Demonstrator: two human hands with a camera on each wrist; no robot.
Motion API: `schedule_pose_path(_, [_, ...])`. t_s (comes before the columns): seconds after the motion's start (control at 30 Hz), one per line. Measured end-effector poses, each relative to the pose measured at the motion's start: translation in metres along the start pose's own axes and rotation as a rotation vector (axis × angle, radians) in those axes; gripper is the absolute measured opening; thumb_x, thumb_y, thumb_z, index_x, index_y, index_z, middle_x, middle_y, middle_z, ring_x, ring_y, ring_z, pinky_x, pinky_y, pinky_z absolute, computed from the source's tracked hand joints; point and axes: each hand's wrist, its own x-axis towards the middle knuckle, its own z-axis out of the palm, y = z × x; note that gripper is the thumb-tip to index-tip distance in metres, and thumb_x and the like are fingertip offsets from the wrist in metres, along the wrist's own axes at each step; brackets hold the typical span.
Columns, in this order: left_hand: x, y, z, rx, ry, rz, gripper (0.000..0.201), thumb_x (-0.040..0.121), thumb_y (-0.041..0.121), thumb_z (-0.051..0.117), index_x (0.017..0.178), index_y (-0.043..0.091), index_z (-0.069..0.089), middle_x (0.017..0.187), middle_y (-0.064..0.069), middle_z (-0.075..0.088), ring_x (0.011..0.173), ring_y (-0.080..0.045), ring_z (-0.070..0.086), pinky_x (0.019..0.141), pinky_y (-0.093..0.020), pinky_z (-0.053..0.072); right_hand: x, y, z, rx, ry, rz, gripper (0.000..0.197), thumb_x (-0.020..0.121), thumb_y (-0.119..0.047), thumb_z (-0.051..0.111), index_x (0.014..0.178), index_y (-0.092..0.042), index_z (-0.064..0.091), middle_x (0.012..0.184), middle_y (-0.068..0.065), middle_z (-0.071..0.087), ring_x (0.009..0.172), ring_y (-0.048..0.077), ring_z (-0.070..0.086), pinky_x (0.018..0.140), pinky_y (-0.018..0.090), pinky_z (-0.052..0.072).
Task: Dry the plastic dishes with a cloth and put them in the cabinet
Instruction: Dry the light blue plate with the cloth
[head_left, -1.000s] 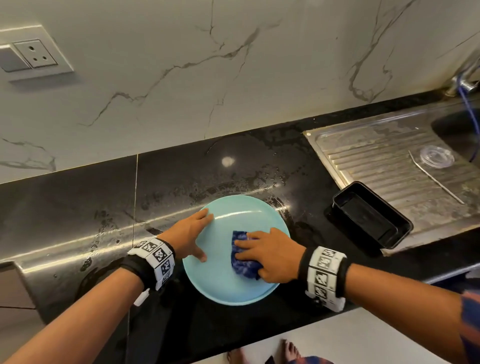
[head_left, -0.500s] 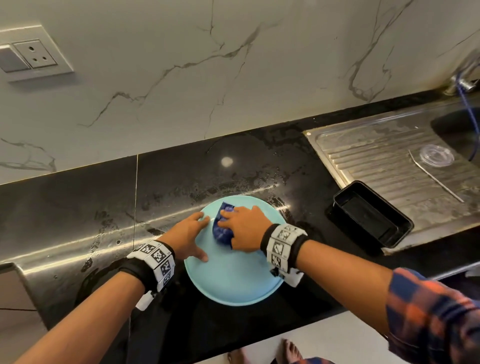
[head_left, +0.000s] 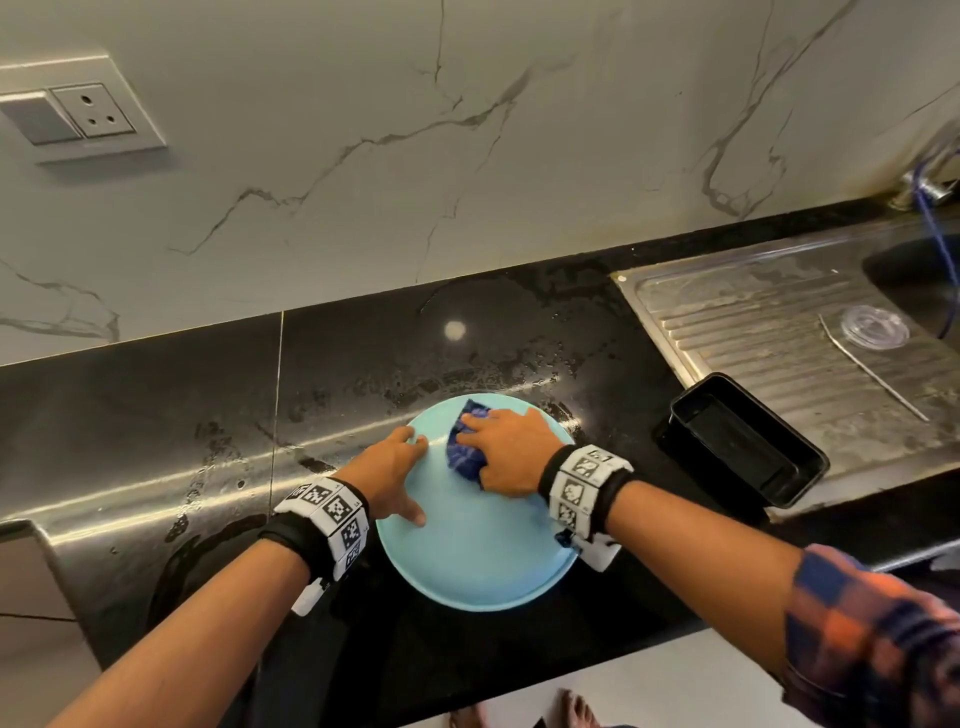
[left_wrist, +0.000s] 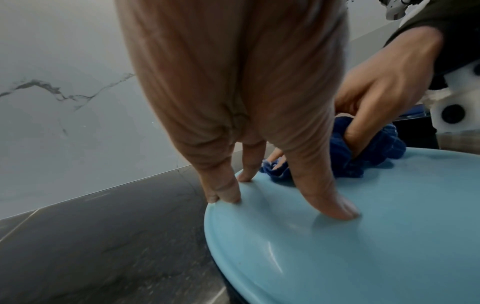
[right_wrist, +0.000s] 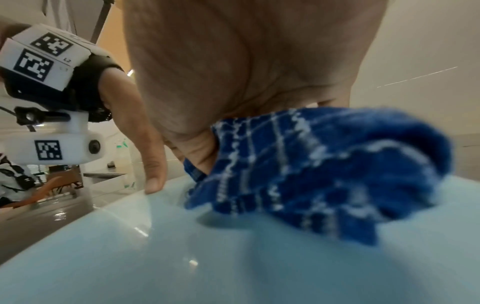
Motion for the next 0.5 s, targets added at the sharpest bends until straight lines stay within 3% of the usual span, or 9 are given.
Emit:
schedule_pose_path(0.07, [-0.001,0.001,0.000,0.007,-0.002,-0.005,0.114,0.067,0.042,0.088,0.156,0.011,0.024,0.162,-0.010,0.012,0.147,-0.028,0.025,0.119,-0.032,0.025,-0.001,-0.014,0.008,-0.015,-0.027,-0.054,0.065,0.084,-0.038,0.060,0.147,-0.032,0.043,0.157,-0.007,0.035,0.136,0.025,0.040,0.103,0.050,0.039])
schedule_pose_path(0.13, [-0.002,0.001,0.001,0.009,-0.008,-0.008,0.114,0.066,0.042,0.089,0.155,0.012,0.025,0.162,-0.010,0.013,0.146,-0.029,0.026,0.118,-0.034,0.027,-0.006,-0.007,0.010,0.042,0.018,-0.041,0.061,0.083,-0.038,0.059,0.143,-0.035,0.047,0.154,-0.008,0.039,0.132,0.025,0.045,0.099,0.048,0.043])
schedule_pose_path(0.27, [-0.002,0.002,0.002,0.012,-0.004,-0.021,0.110,0.070,0.038,0.088,0.156,0.014,0.023,0.163,-0.009,0.010,0.147,-0.029,0.025,0.119,-0.035,0.025,-0.031,0.033,0.024,0.209,0.117,0.230,0.053,0.082,-0.044,0.054,0.134,-0.035,0.052,0.147,-0.009,0.045,0.125,0.027,0.052,0.099,0.046,0.048])
schedule_pose_path(0.37, [-0.002,0.003,0.002,0.004,-0.006,-0.030,0.109,0.071,0.036,0.088,0.156,0.015,0.023,0.164,-0.008,0.009,0.148,-0.029,0.023,0.119,-0.035,0.023,-0.070,0.040,0.040,0.291,0.113,0.390,0.049,0.086,-0.046,0.054,0.132,-0.032,0.051,0.134,-0.002,0.050,0.115,0.029,0.057,0.093,0.041,0.050])
schedule_pose_path(0.5, [-0.003,0.006,0.001,0.016,-0.019,-0.057,0.109,0.069,0.036,0.089,0.155,0.015,0.026,0.164,-0.008,0.010,0.148,-0.029,0.024,0.119,-0.035,0.024,-0.121,0.009,0.054,0.257,0.043,0.336,0.051,0.083,-0.047,0.054,0.129,-0.025,0.051,0.127,0.003,0.042,0.101,0.029,0.061,0.081,0.038,0.050])
